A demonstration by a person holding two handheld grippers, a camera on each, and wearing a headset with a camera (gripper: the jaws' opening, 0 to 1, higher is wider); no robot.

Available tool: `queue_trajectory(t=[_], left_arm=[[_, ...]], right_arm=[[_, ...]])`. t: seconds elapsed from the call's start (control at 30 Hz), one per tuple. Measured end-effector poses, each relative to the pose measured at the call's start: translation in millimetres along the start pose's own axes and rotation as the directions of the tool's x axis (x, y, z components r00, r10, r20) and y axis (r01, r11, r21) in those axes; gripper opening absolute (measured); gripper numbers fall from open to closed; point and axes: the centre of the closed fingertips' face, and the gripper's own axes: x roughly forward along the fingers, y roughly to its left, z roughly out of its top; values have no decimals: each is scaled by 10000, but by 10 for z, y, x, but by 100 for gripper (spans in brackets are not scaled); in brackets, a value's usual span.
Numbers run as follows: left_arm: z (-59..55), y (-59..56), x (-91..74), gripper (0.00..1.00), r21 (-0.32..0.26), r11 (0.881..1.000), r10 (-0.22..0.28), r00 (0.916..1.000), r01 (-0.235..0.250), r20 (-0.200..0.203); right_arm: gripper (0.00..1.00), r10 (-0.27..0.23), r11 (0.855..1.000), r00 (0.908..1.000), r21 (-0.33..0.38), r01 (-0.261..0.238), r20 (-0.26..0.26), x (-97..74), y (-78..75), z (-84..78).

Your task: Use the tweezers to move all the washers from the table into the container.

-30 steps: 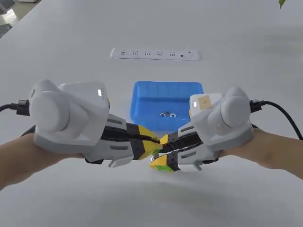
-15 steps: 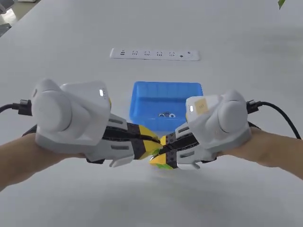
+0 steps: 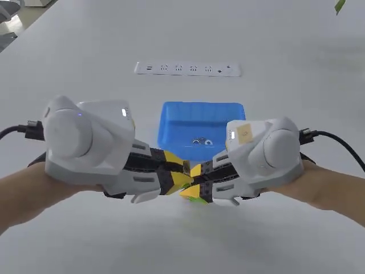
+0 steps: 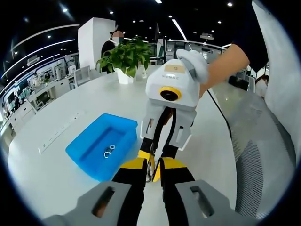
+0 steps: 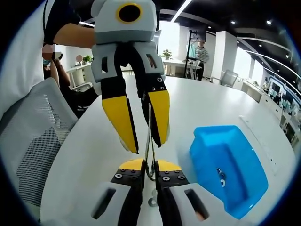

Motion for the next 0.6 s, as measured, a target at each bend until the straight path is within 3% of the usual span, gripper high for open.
queue_trajectory(t=[0.37,0.6], left_arm=[[2,26,-4,19,-9,9999,140,9999,-140,-2],[1,50,-97,24,-107,9990,438,9990,-437,88]], right_arm=[[9,-146,9999,9999,-36,145,-37,-44,-26,23],[9,-254,9997,9997,1,254,55,-90,-40,99]])
